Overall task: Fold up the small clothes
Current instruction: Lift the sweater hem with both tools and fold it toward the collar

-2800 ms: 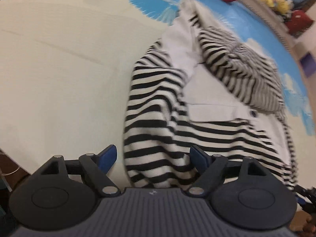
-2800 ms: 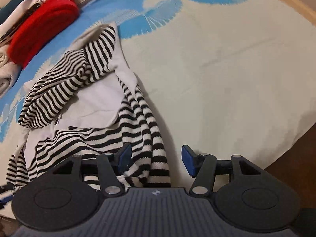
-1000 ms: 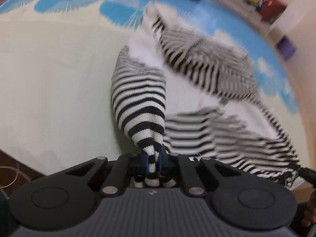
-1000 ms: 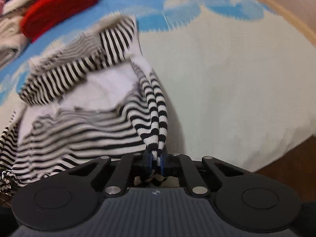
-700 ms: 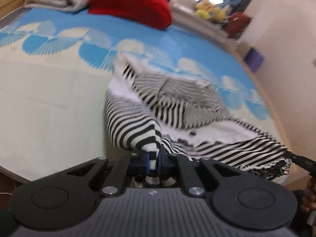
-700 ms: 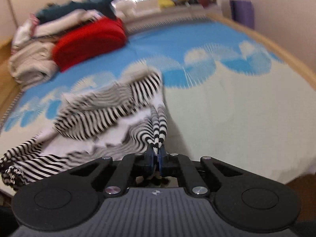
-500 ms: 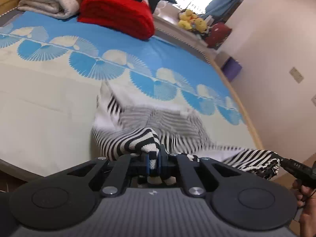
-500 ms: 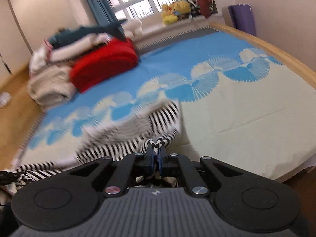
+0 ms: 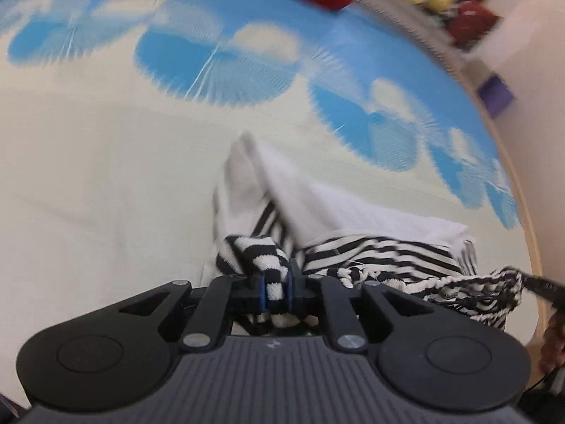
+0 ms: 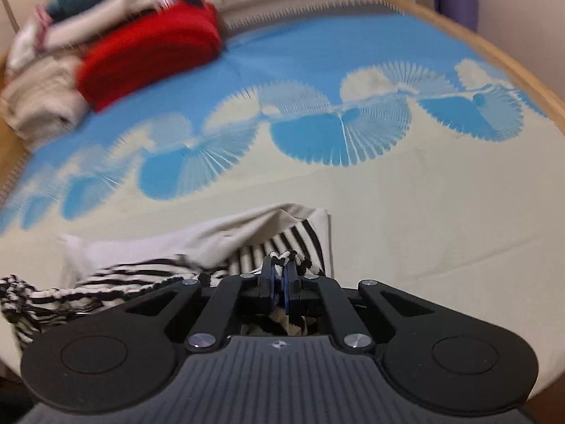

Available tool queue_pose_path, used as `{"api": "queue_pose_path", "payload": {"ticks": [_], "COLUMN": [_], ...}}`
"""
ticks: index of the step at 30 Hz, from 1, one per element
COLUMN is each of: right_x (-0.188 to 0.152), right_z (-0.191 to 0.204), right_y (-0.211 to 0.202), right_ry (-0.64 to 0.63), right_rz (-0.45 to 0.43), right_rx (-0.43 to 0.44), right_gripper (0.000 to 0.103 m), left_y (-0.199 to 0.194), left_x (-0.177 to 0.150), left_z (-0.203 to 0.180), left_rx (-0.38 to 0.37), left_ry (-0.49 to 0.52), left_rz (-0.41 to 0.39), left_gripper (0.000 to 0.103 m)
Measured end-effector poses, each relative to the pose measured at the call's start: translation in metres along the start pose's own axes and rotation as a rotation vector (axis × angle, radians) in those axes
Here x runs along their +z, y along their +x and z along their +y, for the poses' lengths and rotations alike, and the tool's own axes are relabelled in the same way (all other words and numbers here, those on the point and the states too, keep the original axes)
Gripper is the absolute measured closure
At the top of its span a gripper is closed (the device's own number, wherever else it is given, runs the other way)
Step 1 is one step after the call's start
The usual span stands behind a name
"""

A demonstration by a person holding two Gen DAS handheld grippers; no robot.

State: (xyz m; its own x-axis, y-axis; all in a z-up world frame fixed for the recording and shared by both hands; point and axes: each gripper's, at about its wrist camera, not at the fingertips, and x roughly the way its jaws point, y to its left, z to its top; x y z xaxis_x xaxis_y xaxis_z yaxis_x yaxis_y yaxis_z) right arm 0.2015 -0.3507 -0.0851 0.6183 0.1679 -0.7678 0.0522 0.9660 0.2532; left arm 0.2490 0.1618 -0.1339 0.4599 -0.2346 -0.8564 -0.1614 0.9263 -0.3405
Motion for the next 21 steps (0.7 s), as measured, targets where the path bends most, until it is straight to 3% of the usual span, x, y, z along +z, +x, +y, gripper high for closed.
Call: {"api": "queue_pose_path", "payload": {"ticks": [2, 3, 4, 6, 7, 9, 14, 18, 21], "right_x": [-0.002, 0.001, 0.004, 0.009, 0.01, 0.01, -0.01, -0.029, -0.039], "right_z": [0.001, 0.001, 0.0, -0.003, -0.004, -0.008, -0.013, 0.001, 0.014], "right_y": [0.021, 0.025, 0.023, 0.014, 0.008, -0.004, -0.018, -0.01, -0.001], "right_ry": [0.029, 0.055, 0.091, 0.13, 0.135, 0.144, 0.07, -0.059, -0.14], "right_rz": [0.038, 0.046, 0.022, -0.04, -0.076, -0.126, -0.139, -0.054, 0.026], "right_rx": [-0.021, -0.041, -0.038, -0.007, 0.005, 0.02, 0.077, 0.075, 0.122], "right_gripper": [0.095, 0.095, 0.089, 0.077, 0.07, 0.066, 0.063, 0.063, 0.042], "left_y": [0.004, 0.001, -0.003, -0.011, -0.016, -0.022, -0.024, -0.013, 0.0], "left_x": [0.011, 0.015, 0.019, 0.022, 0.021, 0.018, -0.006, -0.035, -0.05], "left_z": [0.01, 0.013, 0.016, 0.022, 0.024, 0.021, -0.009, -0.036, -0.047], "left_rx": [-0.041, -0.066, -0.084, -0.109, -0.116, -0.114, -0.081, -0.015, 0.047], "left_ry": [-0.088, -0.115, -0.132, -0.158, -0.169, -0.152, 0.097, 0.356, 0.468], "left_rz": [0.01, -0.003, -0.025, -0.058, -0.065, -0.069, -0.034, -0.04, -0.053], "left_gripper": [0.081, 0.072, 0.06, 0.05, 0.05, 0.05, 0.047, 0.032, 0.029]}}
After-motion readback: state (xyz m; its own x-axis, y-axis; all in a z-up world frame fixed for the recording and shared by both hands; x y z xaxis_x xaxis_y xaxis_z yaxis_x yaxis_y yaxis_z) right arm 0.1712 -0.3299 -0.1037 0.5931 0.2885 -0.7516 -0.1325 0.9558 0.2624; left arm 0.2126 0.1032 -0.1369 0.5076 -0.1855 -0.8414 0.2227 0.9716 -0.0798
